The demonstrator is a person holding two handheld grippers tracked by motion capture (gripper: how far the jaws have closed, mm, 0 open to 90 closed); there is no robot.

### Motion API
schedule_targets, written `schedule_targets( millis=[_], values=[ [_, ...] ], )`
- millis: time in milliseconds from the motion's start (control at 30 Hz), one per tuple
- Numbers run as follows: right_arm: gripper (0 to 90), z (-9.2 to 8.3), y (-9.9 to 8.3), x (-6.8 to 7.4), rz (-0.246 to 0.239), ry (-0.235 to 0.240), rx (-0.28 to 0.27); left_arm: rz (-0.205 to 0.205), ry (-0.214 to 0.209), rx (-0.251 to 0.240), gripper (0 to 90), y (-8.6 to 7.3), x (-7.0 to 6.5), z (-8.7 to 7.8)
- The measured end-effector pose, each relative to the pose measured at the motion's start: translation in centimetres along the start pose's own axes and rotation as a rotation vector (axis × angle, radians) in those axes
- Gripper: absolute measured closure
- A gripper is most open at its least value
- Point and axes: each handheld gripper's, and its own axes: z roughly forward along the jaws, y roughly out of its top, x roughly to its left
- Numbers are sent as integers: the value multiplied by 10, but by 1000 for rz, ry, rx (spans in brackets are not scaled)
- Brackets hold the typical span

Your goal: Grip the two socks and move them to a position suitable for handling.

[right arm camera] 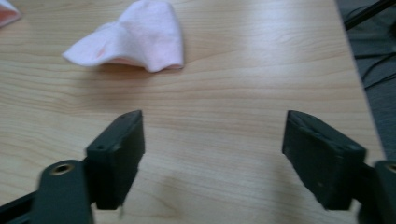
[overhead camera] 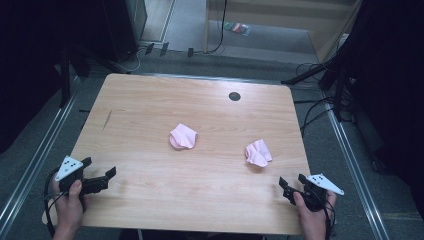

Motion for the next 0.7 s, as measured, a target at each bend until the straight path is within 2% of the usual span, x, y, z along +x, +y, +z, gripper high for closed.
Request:
schedule_targets(
  millis=[100,167,300,367,400,500,533,700],
  values=[
    [270,0,0,4,-16,-17,-12,-11,-6,0,0,0,1,0],
    [270,0,2,7,-3,8,-19,-20,-9,-6,0,0,2,0],
    [269,-3,10,17,0,-6,-50,-33,-15,-13,0,0,3,-1],
    [265,-5,16,23,15,-16,-65,-43,-20,-19,0,-1,5,-2],
    [272,-6,24,28,41,3,-85,-52,-26,-22,0,-1,5,-2],
    [301,-5,33,36,44,-2,-98,-51,-25,-22,0,-1,6,-3],
    [315,-3,42,43,34,8,-110,-50,-25,-21,0,-1,5,-3],
    [361,6,57,53,24,31,-106,-52,-25,-19,0,-1,5,-2]
  ],
)
